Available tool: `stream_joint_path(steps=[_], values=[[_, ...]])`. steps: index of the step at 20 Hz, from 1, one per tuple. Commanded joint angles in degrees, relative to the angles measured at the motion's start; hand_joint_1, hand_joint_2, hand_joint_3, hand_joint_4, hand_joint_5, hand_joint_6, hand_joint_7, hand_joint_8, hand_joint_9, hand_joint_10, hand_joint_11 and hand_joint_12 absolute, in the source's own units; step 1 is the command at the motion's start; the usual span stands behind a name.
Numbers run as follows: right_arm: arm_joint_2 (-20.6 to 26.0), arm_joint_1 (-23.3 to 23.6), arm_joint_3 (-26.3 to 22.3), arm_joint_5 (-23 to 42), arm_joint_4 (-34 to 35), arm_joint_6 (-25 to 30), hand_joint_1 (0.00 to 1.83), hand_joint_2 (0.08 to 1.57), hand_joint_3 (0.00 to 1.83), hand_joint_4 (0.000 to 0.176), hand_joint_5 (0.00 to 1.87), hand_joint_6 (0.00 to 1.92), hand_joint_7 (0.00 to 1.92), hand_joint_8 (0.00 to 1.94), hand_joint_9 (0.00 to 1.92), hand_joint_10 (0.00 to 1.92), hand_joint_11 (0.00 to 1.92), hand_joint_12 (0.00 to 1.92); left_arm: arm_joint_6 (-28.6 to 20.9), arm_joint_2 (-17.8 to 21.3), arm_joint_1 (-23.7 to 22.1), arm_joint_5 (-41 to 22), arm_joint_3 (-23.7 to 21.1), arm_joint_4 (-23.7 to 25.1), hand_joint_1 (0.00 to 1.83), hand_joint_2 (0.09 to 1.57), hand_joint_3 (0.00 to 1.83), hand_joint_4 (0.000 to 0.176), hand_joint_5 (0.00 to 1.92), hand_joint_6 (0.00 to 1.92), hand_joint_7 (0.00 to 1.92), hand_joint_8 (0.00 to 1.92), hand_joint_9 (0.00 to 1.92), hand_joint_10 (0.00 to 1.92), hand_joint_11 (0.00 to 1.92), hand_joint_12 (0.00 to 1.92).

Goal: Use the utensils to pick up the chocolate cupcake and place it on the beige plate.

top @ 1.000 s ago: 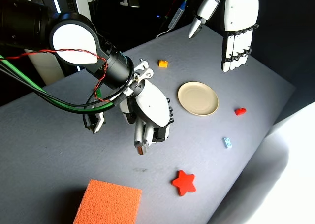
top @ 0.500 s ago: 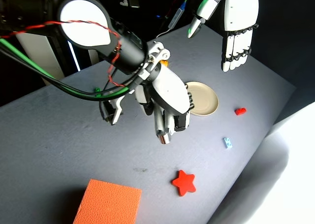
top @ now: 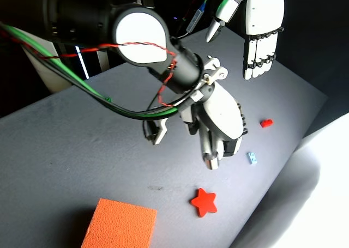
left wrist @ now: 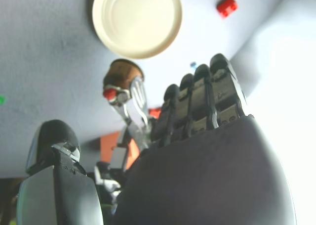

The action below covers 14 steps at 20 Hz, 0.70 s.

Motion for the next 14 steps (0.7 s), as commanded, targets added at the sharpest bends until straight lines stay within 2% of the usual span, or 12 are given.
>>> stream_joint_path(steps=[1, 2, 4, 5, 7, 8, 11, 13, 14], values=[[-0.31, 0.32, 0.50, 5.03, 0.90, 0.46, 1.35, 1.20, 0.00, 0.000, 0.87, 1.06, 0.72, 1.40, 0.70, 1.54, 0.69, 1.59, 0.13, 0.46, -0.82, -2.29, 0.22, 1.70, 0.36, 1.03, 0.01, 0.000, 0.00, 0.00, 0.00, 0.00, 0.00, 0.00, 0.00, 0.00], [-1.29, 0.11, 1.49, 4.28, 1.72, 2.53, 1.35, 1.21, 0.00, 0.000, 0.87, 1.01, 0.71, 1.45, 0.67, 1.58, 0.68, 1.60, 0.12, 0.43, -0.81, -2.38, 0.33, 1.70, 0.34, 1.03, 0.01, 0.000, 0.00, 0.00, 0.00, 0.00, 0.00, 0.00, 0.00, 0.00], [-3.02, -0.39, 3.04, 3.27, 1.73, 5.67, 1.34, 1.22, 0.00, 0.000, 0.87, 1.04, 0.65, 1.47, 0.71, 1.56, 0.76, 1.52, 0.24, 0.42, -0.78, -2.40, 0.49, 1.71, 0.40, 1.01, 0.00, 0.000, 0.00, 0.00, 0.02, 0.01, 0.02, 0.01, 0.01, 0.00], [-3.46, -0.53, 3.43, 3.23, 1.73, 6.17, 1.35, 1.20, 0.00, 0.000, 0.88, 1.03, 0.72, 1.40, 0.75, 1.50, 0.78, 1.48, 0.22, 0.40, -0.77, -2.43, 0.58, 1.71, 0.39, 1.02, 0.00, 0.000, 0.00, 0.00, 0.00, 0.00, 0.00, 0.00, 0.00, 0.00], [-5.22, -1.09, 5.30, 3.14, 1.73, 7.35, 1.35, 1.20, 0.00, 0.000, 0.81, 1.08, 0.76, 1.42, 0.74, 1.50, 0.76, 1.46, 0.22, 0.15, -0.79, -2.79, 0.81, 1.71, 0.33, 1.04, 0.01, 0.000, 0.00, 0.00, 0.00, 0.00, 0.00, 0.00, 0.00, 0.00], [-5.84, -1.26, 6.16, 2.90, 1.75, 8.01, 1.35, 1.20, 0.00, 0.000, 0.83, 1.03, 0.76, 1.43, 0.73, 1.51, 0.73, 1.47, 0.23, 0.13, -0.79, -2.79, 0.82, 1.71, 0.33, 1.03, 0.00, 0.000, 0.00, 0.00, 0.00, 0.00, 0.00, 0.00, 0.00, 0.00], [-7.70, -1.76, 9.47, 2.23, 1.79, 11.05, 1.34, 1.23, 0.00, 0.000, 0.82, 1.07, 0.66, 1.54, 0.67, 1.58, 0.69, 1.52, 0.25, -0.02, -0.81, -2.82, 0.65, 1.70, 0.35, 1.02, 0.00, 0.000, 0.00, 0.00, 0.00, 0.00, 0.00, 0.00, 0.00, 0.00], [-8.57, -2.24, 11.03, 2.43, 1.85, 11.23, 1.35, 1.21, 0.00, 0.000, 0.92, 0.91, 0.70, 1.51, 0.70, 1.57, 0.69, 1.54, 0.26, -0.07, -0.85, -2.82, 0.67, 1.71, 0.33, 1.03, 0.00, 0.000, 0.00, 0.00, 0.00, 0.00, 0.00, 0.00, 0.00, 0.00], [-9.00, -2.59, 11.56, 2.52, 1.88, 11.22, 1.35, 1.21, 0.00, 0.000, 0.91, 0.92, 0.68, 1.52, 0.71, 1.57, 0.70, 1.54, 0.26, -0.10, -0.87, -2.82, 0.74, 1.71, 0.32, 1.03, 0.00, 0.000, 0.00, 0.00, 0.00, 0.00, 0.00, 0.00, 0.00, 0.00]])
